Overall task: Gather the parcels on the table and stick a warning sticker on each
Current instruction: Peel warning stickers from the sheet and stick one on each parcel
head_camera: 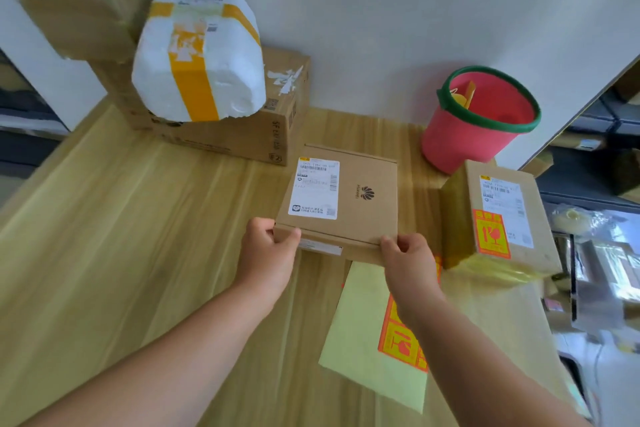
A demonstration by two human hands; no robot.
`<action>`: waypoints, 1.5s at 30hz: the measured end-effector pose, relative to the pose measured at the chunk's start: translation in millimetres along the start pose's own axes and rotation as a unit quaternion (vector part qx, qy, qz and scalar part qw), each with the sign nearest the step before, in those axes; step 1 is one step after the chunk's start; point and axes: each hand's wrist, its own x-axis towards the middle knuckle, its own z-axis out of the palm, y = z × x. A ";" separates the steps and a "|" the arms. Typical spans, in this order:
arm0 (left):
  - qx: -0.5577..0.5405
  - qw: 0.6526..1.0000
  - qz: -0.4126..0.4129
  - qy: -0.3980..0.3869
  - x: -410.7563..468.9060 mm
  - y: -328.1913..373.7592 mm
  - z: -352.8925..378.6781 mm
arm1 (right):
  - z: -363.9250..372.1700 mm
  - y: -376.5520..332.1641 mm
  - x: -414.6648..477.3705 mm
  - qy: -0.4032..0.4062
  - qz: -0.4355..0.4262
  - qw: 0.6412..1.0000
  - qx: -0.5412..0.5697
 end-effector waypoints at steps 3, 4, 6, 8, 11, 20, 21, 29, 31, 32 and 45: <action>0.026 1.000 0.004 0.001 -26.6 -16.4 -40.6 | 13.1 11.1 -43.3 -0.009 -0.015 1.000 -0.005; 0.037 0.999 0.000 0.001 -33.1 -22.4 -54.8 | 19.5 14.9 -56.1 -0.010 -0.017 1.000 -0.005; 0.062 0.998 -0.005 0.007 -42.2 -35.9 -83.8 | 34.2 22.8 -80.6 -0.012 -0.017 1.000 -0.008; 0.087 0.996 -0.005 0.013 -47.0 -48.3 -111.7 | 51.3 31.2 -101.2 -0.018 -0.015 1.000 -0.012; 0.123 0.992 -0.009 0.020 -48.2 -65.2 -148.7 | 79.4 43.7 -126.5 -0.022 -0.001 1.000 -0.014; 0.153 0.984 -0.061 -0.069 -35.9 -120.5 -189.4 | 129.3 80.2 -159.7 -0.033 0.043 0.997 -0.054; 0.150 0.983 -0.064 -0.082 -36.0 -123.3 -190.2 | 130.3 81.9 -160.5 -0.038 0.044 0.997 -0.058; 0.322 0.940 0.087 -0.069 -50.4 -105.8 -177.0 | 100.5 90.9 -157.7 -0.013 0.053 0.997 -0.051; 0.357 0.902 0.216 -0.114 -63.3 -90.6 -162.3 | 79.8 94.8 -151.1 0.037 0.064 0.996 -0.042; 0.370 0.878 0.262 -0.152 -70.6 -82.9 -153.0 | 68.3 98.0 -146.8 0.062 0.071 0.995 -0.039; 0.558 0.669 0.285 -0.400 -93.7 -75.2 0.9 | -17.2 150.3 -73.5 0.143 0.103 0.983 -0.041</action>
